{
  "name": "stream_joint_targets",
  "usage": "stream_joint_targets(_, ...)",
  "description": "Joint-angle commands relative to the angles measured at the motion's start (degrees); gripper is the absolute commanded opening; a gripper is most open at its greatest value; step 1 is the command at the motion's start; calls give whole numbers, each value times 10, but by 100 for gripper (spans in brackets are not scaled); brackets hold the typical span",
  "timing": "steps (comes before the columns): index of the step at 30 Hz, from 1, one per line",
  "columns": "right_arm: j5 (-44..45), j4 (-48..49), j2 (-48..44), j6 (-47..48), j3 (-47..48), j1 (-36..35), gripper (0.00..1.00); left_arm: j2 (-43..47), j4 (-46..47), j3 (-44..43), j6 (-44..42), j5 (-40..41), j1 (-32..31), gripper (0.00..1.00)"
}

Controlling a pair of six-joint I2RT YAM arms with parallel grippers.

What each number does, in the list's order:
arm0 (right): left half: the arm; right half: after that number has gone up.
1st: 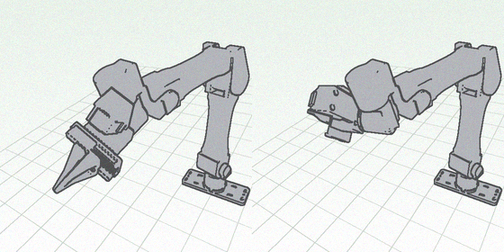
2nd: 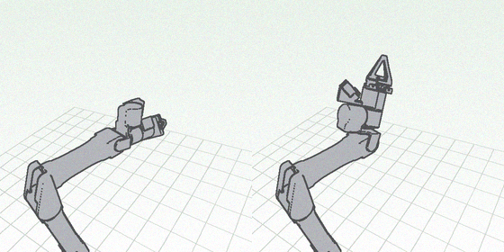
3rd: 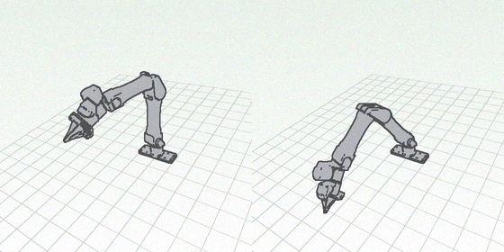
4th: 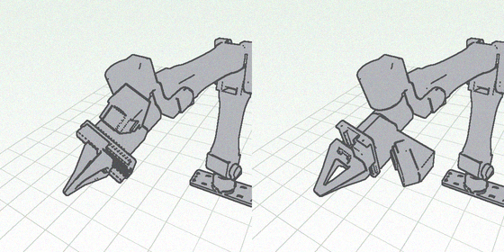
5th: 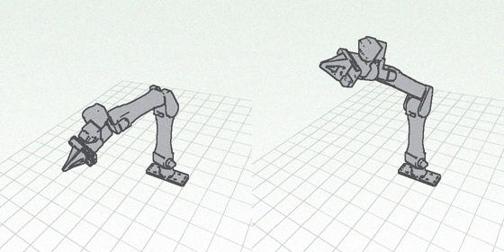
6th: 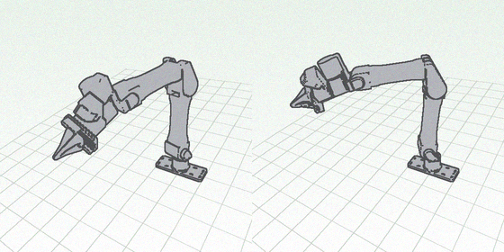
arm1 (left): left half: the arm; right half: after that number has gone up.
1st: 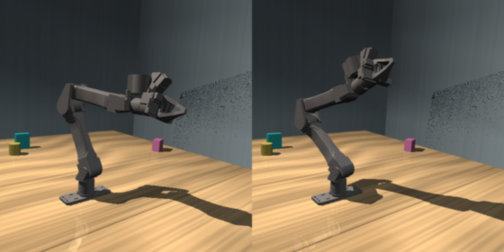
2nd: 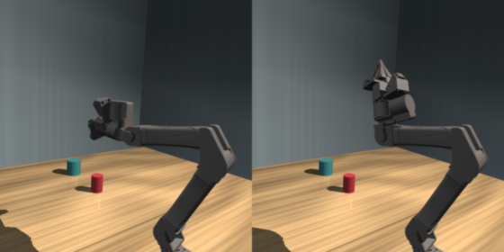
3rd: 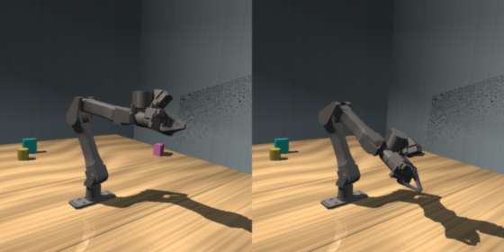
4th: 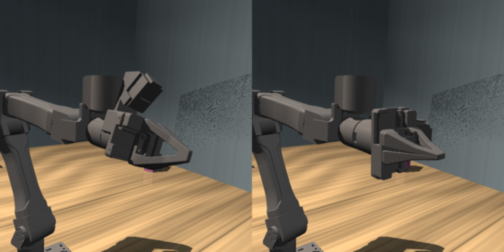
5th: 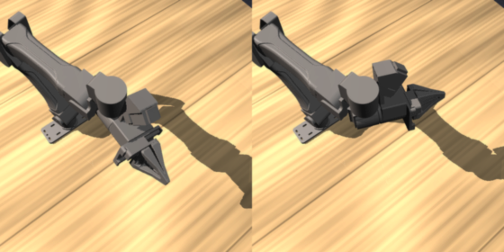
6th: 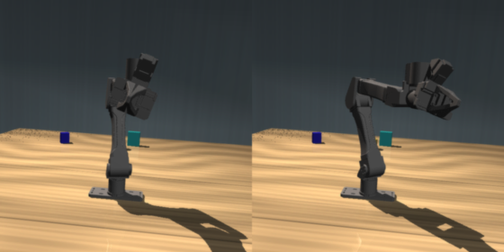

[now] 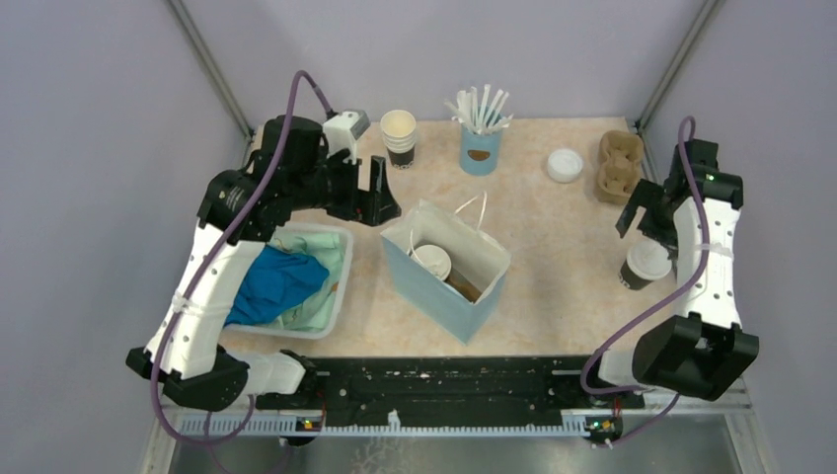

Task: Pack the takeout coffee

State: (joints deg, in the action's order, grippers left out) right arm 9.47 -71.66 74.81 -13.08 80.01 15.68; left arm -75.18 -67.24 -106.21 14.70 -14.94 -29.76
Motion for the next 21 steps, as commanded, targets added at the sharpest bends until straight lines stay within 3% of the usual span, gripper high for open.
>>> stream_joint_targets(1,-39,22,30,16,33,46,98,22,8,22,-15,49,-34,92)
stream_joint_targets(9,-49,36,68,18,16,96,97,9,-11,-7,-24,205,-106,98)
stream_joint_targets(21,-80,43,83,24,-20,137,99,-8,-15,21,-22,254,-156,99)
